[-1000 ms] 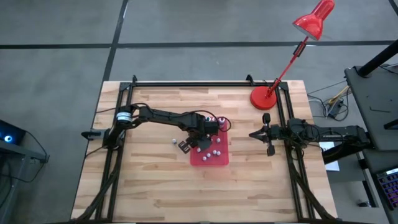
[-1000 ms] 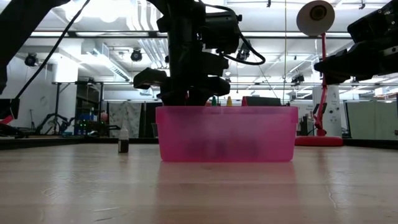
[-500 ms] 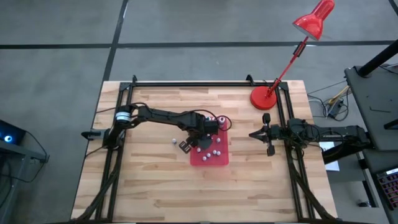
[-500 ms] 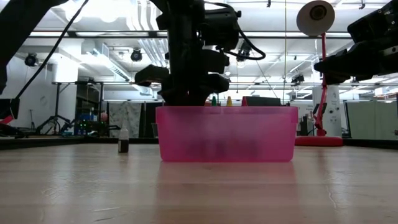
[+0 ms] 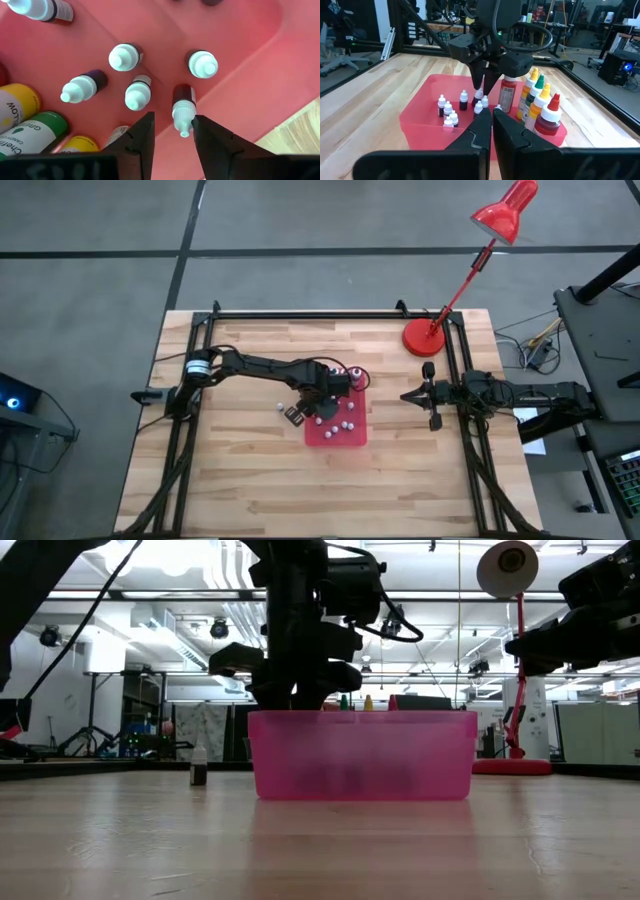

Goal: Pick & Place food coloring
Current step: Put the small food coloring bottle into the red bin

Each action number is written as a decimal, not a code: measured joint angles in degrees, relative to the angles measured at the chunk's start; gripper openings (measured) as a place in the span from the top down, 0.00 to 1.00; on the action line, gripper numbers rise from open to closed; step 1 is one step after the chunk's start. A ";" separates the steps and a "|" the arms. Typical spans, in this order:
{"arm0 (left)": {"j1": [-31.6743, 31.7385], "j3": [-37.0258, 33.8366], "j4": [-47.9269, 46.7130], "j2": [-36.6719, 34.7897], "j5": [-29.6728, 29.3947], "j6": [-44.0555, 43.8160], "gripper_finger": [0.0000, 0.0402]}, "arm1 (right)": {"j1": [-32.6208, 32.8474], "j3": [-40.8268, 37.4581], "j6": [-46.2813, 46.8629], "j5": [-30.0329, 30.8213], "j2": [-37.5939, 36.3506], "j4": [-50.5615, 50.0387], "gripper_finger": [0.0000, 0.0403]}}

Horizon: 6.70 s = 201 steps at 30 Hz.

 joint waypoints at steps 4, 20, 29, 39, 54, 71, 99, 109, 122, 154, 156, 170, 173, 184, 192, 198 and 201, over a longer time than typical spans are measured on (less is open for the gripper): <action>-0.01 0.00 -0.11 0.00 0.00 -0.01 0.73 | 0.02 0.00 -0.05 -0.02 0.00 0.00 0.98; -0.01 0.00 -0.09 -0.04 0.02 -1.25 0.73 | 0.02 0.00 -0.15 -0.02 0.00 0.00 0.98; -0.01 0.00 -0.07 -0.07 0.02 -3.91 0.73 | 0.00 0.00 -0.15 0.00 0.00 0.00 0.98; 0.01 0.00 -0.56 -0.07 0.02 -7.86 0.73 | 0.01 0.01 -0.13 0.00 0.00 0.00 0.98; 0.06 0.02 -4.68 -0.63 -0.07 -7.55 0.73 | 0.00 0.01 -0.03 -0.01 0.00 0.01 0.98; 0.17 2.41 -4.58 -0.81 -0.19 -11.08 0.73 | 0.00 0.02 0.00 0.00 0.00 0.02 0.98; -0.33 5.36 -4.97 -5.84 -0.11 -33.73 0.73 | 0.02 0.01 -0.06 0.00 0.02 0.00 0.98; -0.87 -0.59 -0.87 -7.87 -0.15 -38.94 0.73 | 0.02 0.01 -0.10 -0.02 0.00 0.02 0.98; -2.41 -16.61 16.91 -19.16 -0.16 -37.69 0.73 | 0.00 0.02 -0.15 0.00 0.00 0.02 0.98; -2.09 -31.17 14.50 -26.00 -2.69 -42.04 0.73 | 0.02 0.00 -0.10 -0.02 0.02 0.00 0.98; -1.82 -31.17 14.31 -26.23 -3.61 -41.93 0.73 | 0.02 0.01 -0.07 -0.02 0.00 0.00 0.98; -1.34 -34.75 13.35 -26.25 -3.89 -41.62 0.73 | 0.00 0.02 0.00 -0.02 0.02 0.01 0.98; -1.30 -34.86 13.33 -26.25 -3.89 -42.39 0.73 | 0.02 0.00 -0.11 -0.02 0.02 0.02 0.98; 0.05 -34.92 13.36 -26.18 -3.85 -42.83 0.73 | 0.02 0.02 -0.02 -0.02 0.02 0.02 0.98; 0.76 -36.77 15.02 -26.12 -3.48 -42.83 0.73 | 0.01 0.01 -0.08 -0.02 0.02 0.01 0.98; 0.78 -37.89 18.27 -26.10 -1.73 -43.28 0.73 | 0.02 0.01 -0.03 0.00 0.00 0.00 0.98; 0.78 -38.25 18.99 -26.10 -1.55 -43.31 0.73 | 0.02 0.01 -0.09 -0.02 0.00 0.01 0.98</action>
